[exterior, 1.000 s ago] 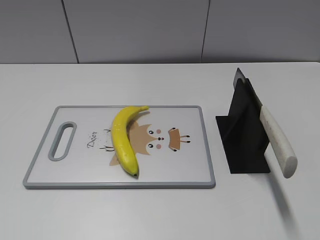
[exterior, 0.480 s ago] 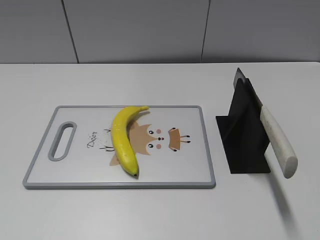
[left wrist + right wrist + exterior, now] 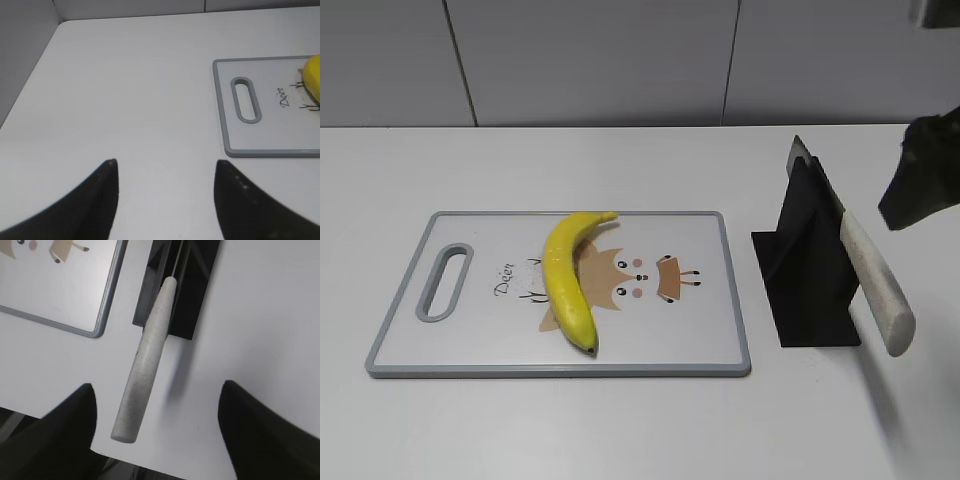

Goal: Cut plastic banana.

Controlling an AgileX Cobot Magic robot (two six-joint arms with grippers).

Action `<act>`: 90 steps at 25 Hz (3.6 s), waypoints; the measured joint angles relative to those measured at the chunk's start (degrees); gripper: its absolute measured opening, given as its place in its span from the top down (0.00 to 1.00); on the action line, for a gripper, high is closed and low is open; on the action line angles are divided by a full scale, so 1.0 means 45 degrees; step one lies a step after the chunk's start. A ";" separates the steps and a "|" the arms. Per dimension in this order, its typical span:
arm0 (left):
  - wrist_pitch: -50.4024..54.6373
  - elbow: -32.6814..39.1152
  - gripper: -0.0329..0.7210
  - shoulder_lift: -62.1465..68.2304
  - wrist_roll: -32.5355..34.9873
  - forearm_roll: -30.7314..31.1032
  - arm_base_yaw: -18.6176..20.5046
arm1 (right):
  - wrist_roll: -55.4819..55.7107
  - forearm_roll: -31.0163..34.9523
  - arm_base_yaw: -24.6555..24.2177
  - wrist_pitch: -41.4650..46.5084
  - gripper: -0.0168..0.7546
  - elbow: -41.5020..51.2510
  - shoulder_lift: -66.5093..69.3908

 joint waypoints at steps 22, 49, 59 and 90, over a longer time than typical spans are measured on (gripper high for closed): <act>0.0000 0.0000 0.18 0.0000 0.0000 0.0000 0.0000 | 0.2603 -0.0879 0.1007 -0.1828 0.30 0.1223 0.3336; 0.0000 0.0000 0.22 0.0000 0.0000 0.0023 0.0000 | 0.2352 -0.0775 0.0995 -0.1888 0.74 0.1261 0.1709; 0.0000 0.0000 0.27 0.0000 0.0000 0.0023 0.0000 | 0.1478 -0.1011 0.1017 -0.1985 0.75 0.1261 -0.0574; -0.3792 -0.1070 0.36 0.4556 0.3543 -0.2840 0.0000 | -0.9915 0.3431 0.1017 -0.2343 0.75 0.0295 -0.0074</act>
